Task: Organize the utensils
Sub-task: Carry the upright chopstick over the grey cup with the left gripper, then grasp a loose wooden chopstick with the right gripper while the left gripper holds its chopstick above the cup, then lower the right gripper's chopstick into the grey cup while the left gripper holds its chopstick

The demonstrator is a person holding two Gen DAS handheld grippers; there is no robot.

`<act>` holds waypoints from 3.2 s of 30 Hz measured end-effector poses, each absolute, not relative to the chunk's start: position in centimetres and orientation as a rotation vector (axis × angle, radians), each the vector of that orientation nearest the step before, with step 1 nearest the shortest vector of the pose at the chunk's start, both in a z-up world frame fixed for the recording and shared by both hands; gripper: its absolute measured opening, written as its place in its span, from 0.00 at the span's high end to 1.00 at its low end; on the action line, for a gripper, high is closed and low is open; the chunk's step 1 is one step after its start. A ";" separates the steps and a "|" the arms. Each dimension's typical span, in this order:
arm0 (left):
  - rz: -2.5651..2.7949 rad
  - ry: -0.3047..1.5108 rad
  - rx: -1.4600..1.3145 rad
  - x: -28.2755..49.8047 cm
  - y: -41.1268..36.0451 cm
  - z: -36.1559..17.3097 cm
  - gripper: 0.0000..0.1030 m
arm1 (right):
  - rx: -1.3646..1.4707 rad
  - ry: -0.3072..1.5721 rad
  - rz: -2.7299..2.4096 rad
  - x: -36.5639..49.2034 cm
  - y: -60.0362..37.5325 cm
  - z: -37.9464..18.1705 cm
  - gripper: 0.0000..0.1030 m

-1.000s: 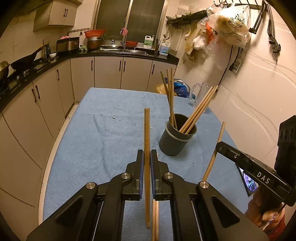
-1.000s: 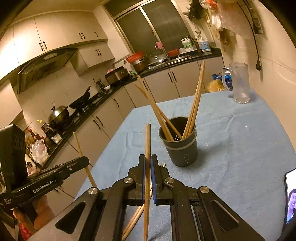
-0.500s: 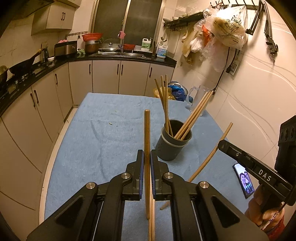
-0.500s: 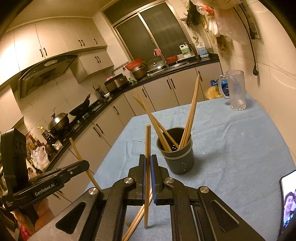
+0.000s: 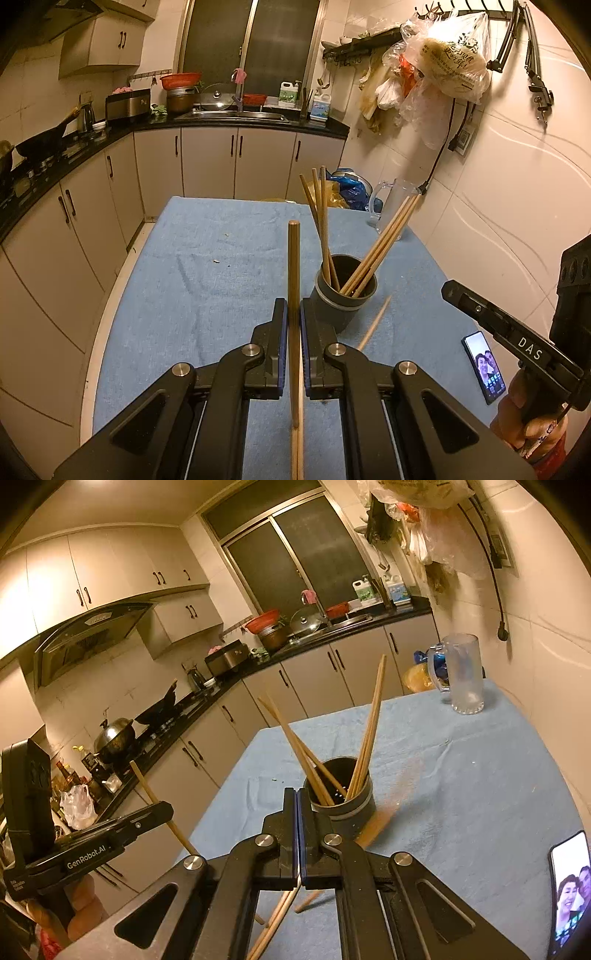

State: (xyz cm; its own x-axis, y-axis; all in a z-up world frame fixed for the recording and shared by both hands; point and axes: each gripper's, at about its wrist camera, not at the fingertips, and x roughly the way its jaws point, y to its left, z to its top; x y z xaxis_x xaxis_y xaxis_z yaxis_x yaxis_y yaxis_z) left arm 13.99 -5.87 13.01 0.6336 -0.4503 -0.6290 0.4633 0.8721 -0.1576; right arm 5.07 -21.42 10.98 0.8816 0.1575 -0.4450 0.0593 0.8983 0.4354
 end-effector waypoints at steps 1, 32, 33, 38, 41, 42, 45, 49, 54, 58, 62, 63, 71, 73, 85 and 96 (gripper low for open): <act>-0.522 0.716 0.021 14.0 -6.0 13.0 0.94 | 0.465 0.499 0.057 5.1 -21.6 10.9 0.99; -0.562 0.737 0.009 15.5 -6.1 12.5 0.94 | 0.445 1.129 -0.304 19.7 -29.7 -3.9 0.91; -0.562 0.737 0.012 15.4 -6.1 12.5 0.94 | 0.417 1.143 -0.290 19.5 -29.7 -3.9 0.93; -0.565 0.733 0.017 15.2 -6.2 12.7 0.94 | 0.315 1.173 -0.226 18.1 -29.9 -3.8 0.95; -0.569 0.733 0.018 15.1 -6.5 12.7 0.94 | 0.303 1.182 -0.193 17.3 -30.5 -3.9 0.94; -0.570 0.732 0.019 15.1 -6.6 12.7 0.94 | 0.310 1.183 -0.188 17.1 -30.6 -4.0 0.94; -0.571 0.733 0.025 14.9 -6.8 12.9 0.94 | 0.315 1.180 -0.194 17.1 -30.7 -4.0 0.93; -0.567 0.729 0.034 14.7 -7.0 13.1 0.94 | 0.377 1.147 -0.192 15.7 -31.0 -3.7 0.95; -0.563 0.724 0.037 14.7 -7.1 13.5 0.94 | 0.459 1.025 -0.138 13.0 -31.4 -1.0 0.95; -0.567 0.710 0.028 14.4 -7.2 13.9 0.94 | 0.449 0.869 -0.094 9.6 -30.3 3.1 0.95; -0.567 0.698 0.026 14.1 -7.1 14.2 0.94 | 0.421 0.708 -0.085 6.3 -28.6 6.6 0.95; -0.568 0.695 0.027 14.0 -7.1 14.3 0.94 | 0.410 0.681 -0.088 6.1 -28.4 7.2 0.95; -0.562 0.680 0.048 13.4 -7.5 14.4 0.94 | 0.391 0.523 -0.083 3.3 -26.4 9.6 0.95; -0.559 0.677 0.054 13.3 -7.5 14.4 0.94 | 0.386 0.510 -0.082 3.2 -26.1 9.9 0.95; -0.530 0.678 0.075 13.7 -7.9 14.2 0.94 | 0.380 0.448 -0.070 2.5 -25.8 12.7 0.95; -0.532 0.678 0.074 14.0 -7.8 14.2 0.94 | 0.389 0.419 -0.059 2.7 -25.9 14.6 0.95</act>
State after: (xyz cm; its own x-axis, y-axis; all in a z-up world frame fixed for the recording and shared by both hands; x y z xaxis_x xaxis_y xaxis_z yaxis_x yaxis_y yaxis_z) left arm 13.96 -7.76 14.17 0.6510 -0.4443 -0.6154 0.4917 0.8645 -0.1039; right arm 2.71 -25.86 14.62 0.9131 0.0233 -0.4072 0.1353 0.9245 0.3563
